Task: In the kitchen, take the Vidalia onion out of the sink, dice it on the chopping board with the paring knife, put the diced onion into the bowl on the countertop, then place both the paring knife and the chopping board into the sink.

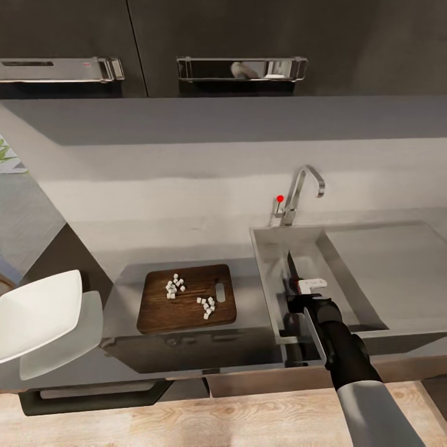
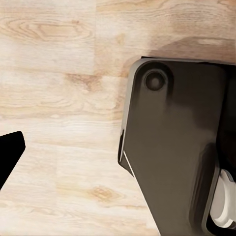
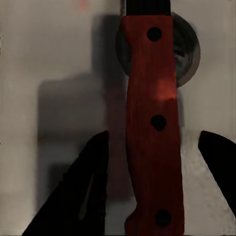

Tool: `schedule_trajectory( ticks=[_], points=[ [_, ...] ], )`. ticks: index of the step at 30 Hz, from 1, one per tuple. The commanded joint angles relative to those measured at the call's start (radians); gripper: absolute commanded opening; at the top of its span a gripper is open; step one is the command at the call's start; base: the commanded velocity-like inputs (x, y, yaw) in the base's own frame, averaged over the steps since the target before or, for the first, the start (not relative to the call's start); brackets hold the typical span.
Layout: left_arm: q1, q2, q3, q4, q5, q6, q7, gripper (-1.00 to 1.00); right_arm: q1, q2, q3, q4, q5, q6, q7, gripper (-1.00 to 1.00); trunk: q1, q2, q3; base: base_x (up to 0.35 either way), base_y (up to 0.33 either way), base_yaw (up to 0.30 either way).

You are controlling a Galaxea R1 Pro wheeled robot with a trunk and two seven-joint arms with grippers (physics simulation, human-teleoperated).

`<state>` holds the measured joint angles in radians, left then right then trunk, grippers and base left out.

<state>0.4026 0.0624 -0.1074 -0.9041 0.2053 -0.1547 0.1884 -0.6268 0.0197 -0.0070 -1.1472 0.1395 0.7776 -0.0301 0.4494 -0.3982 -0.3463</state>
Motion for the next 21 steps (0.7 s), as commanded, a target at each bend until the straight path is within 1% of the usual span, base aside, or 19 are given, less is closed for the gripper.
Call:
schedule_trajectory(
  ticks=[1, 3, 5, 11, 14, 16, 18, 19, 21],
  points=[
    [0.0, 0.002, -0.006, -0.001, 0.009, -0.003, 0.008, 1.0, -0.001, 0.0, -0.001, -0.001, 0.006, 0.005, 0.014, 1.0, 0.001, -0.002, -0.002, 0.0, 0.0, 0.0],
    [0.0, 0.002, -0.006, -0.001, 0.009, -0.003, 0.008, 1.0, -0.001, -0.003, -0.001, -0.002, 0.007, 0.006, 0.07, 1.0, 0.001, -0.002, -0.002, 0.0, 0.0, 0.0],
    [0.0, 0.002, -0.007, -0.001, 0.009, -0.003, 0.008, 1.0, -0.001, -0.006, -0.002, -0.002, 0.008, 0.006, 0.104, 1.0, 0.001, -0.002, -0.002, 0.0, 0.0, 0.0],
    [0.0, 0.001, -0.006, -0.001, 0.009, -0.003, 0.008, 1.0, -0.001, -0.008, -0.003, -0.005, 0.013, 0.005, 0.116, 1.0, 0.001, -0.002, -0.002, 0.0, 0.0, 0.0],
    [0.0, 0.002, -0.006, -0.001, 0.009, -0.003, 0.008, 1.0, -0.001, -0.01, -0.008, -0.037, 0.015, 0.008, 0.115, 1.0, 0.001, -0.002, -0.002, 0.0, 0.0, 0.0],
    [0.001, 0.001, -0.006, -0.001, 0.009, -0.003, 0.008, 1.0, -0.001, -0.01, -0.008, -0.11, 0.016, 0.02, 0.114, 1.0, 0.001, -0.002, -0.002, 0.0, 0.0, 0.0],
    [0.0, 0.001, -0.006, -0.001, 0.009, -0.003, 0.008, 1.0, -0.001, -0.01, -0.007, -0.2, 0.017, 0.077, 0.114, 1.0, 0.001, -0.002, -0.002, 0.0, 0.0, 0.0],
    [0.0, 0.002, -0.006, -0.001, 0.009, -0.003, 0.008, 1.0, -0.001, -0.01, -0.007, -0.262, 0.017, 0.125, 0.114, 1.0, 0.001, -0.002, -0.002, 0.0, 0.0, 0.0],
    [0.001, 0.001, -0.006, -0.001, 0.009, -0.003, 0.008, 1.0, -0.001, -0.009, -0.007, -0.355, 0.017, 0.178, 0.114, 1.0, 0.001, -0.002, -0.002, 0.0, 0.0, 0.0]
  ],
)
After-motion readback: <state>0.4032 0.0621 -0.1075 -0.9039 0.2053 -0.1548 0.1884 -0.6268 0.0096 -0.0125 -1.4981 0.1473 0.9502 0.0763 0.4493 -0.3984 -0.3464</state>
